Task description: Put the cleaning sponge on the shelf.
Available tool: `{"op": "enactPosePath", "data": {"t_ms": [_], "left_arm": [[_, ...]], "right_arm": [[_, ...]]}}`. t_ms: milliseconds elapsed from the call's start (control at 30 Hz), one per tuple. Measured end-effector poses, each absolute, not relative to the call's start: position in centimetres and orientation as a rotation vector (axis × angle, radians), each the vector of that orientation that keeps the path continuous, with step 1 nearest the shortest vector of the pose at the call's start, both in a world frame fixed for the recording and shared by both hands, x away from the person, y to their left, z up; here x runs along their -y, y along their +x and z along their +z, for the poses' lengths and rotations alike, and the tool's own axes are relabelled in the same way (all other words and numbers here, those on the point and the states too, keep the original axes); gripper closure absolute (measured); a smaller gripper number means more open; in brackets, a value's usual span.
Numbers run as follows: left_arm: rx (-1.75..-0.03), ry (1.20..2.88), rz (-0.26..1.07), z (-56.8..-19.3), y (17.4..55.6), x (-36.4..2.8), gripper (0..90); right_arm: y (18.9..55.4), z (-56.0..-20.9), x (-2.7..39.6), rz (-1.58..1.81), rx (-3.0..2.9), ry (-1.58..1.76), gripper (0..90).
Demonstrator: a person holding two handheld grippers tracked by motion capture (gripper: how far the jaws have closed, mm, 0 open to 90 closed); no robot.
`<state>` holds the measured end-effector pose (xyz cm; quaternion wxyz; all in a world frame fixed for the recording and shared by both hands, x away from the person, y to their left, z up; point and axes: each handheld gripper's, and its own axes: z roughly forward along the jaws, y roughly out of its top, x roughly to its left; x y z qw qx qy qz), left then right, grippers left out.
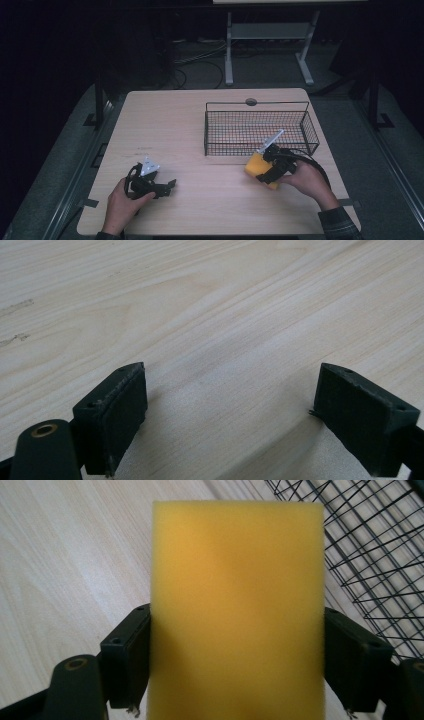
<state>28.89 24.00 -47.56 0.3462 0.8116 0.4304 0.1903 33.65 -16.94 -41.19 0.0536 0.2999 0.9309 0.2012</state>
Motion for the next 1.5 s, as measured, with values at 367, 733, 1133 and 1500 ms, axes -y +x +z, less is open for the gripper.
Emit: {"op": "enactPosePath", "data": {"t_ms": [367, 733, 1133, 1500], "left_arm": [[-1.117, 2.106, 0.494, -47.6, 28.9, -24.0, 13.1], [-1.117, 2.104, 0.494, -47.6, 28.9, -24.0, 13.1], [-1.118, 2.104, 0.494, -47.6, 28.9, -24.0, 13.1], [-1.119, 2.105, 0.493, -47.6, 28.9, -24.0, 13.1]], "right_arm": [[33.2, -39.5, 17.8, 0.661, -2.804, 0.948, 23.2], [33.2, -37.6, 18.9, 0.691, -2.774, 0.983, 23.3], [34.2, -35.9, 20.2, 0.697, -2.723, 1.03, 23.3], [35.8, -34.6, 21.4, 0.715, -2.665, 1.098, 23.3]]}}
